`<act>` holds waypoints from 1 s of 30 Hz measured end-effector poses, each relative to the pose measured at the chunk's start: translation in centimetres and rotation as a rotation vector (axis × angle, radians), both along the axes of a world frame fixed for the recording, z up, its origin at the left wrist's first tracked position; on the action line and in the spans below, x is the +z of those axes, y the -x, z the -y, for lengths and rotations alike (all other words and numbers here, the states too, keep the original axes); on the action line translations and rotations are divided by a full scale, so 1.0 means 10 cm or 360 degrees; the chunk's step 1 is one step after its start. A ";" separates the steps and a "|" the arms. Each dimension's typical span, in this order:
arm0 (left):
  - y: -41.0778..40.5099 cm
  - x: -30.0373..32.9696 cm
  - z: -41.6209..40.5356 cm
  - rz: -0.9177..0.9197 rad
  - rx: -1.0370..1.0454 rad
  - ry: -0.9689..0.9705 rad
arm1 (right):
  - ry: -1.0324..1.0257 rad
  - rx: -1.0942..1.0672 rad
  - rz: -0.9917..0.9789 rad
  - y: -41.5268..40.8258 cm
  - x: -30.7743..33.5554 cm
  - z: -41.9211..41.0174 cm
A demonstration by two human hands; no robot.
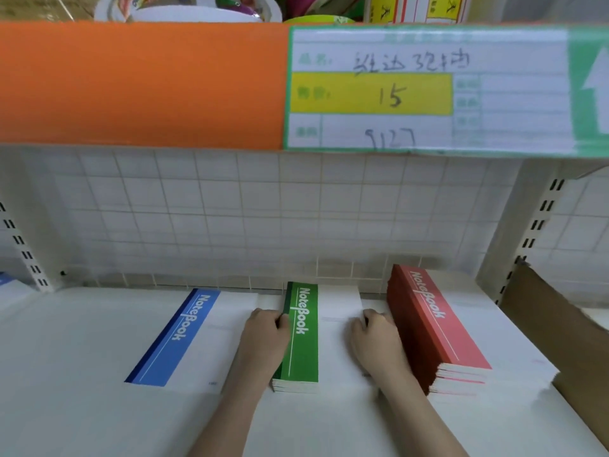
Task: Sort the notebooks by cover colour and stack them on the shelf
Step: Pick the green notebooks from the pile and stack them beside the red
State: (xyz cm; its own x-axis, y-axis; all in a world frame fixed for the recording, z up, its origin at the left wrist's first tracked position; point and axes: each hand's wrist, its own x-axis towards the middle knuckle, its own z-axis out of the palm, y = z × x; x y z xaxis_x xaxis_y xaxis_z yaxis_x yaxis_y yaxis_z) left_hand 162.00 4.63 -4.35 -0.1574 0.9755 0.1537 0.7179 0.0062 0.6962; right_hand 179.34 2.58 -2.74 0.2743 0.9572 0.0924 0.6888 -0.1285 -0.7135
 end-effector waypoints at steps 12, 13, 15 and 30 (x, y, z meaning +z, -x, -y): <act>0.01 -0.09 0.01 0.0155 -0.0027 -0.0042 | 0.0277 0.0051 0.0020 0.04 -0.10 -0.12; 0.01 -0.09 0.02 0.0153 -0.0025 -0.0051 | 0.0296 0.0057 0.0009 0.04 -0.11 -0.13; 0.01 -0.11 0.02 0.0170 -0.0025 -0.0051 | 0.0308 0.0060 -0.0026 0.03 -0.12 -0.13; 0.25 0.16 0.05 -0.0044 -0.0084 -0.0152 | -0.0118 0.0329 0.0429 0.30 0.27 0.09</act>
